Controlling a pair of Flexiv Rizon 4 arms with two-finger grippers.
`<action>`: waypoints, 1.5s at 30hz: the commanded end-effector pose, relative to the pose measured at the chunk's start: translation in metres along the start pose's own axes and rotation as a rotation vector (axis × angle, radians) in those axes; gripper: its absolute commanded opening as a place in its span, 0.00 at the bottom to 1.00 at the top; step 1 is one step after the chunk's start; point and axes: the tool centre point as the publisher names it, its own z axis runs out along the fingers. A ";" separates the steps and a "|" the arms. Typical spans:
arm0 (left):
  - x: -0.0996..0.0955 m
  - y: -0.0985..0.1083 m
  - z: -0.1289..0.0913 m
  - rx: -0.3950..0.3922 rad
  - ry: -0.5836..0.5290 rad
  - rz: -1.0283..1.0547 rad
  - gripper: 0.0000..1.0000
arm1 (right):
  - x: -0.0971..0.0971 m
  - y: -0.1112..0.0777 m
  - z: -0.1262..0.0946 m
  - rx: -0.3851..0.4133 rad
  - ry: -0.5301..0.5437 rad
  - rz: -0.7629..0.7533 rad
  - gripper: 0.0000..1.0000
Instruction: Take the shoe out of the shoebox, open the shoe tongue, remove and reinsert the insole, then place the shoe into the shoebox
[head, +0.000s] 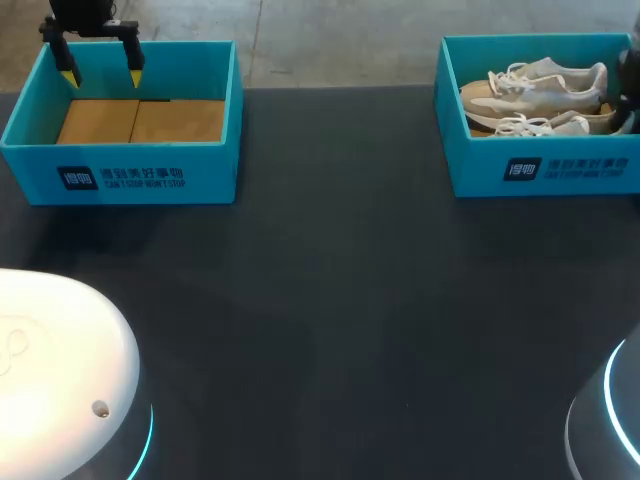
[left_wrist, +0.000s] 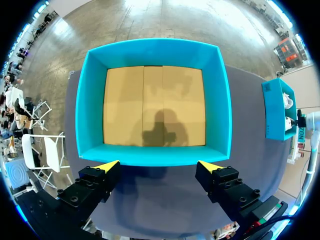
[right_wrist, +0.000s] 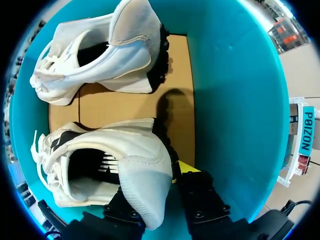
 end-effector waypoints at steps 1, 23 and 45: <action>0.000 0.000 0.000 0.000 -0.001 0.000 1.00 | 0.005 -0.003 -0.001 -0.012 0.003 0.001 0.00; 0.000 0.000 0.000 0.000 -0.001 0.000 1.00 | 0.010 -0.015 -0.061 -0.086 -0.010 0.018 0.00; 0.000 0.000 0.000 0.000 -0.001 0.000 1.00 | -0.002 -0.020 -0.096 -0.113 -0.057 0.027 0.00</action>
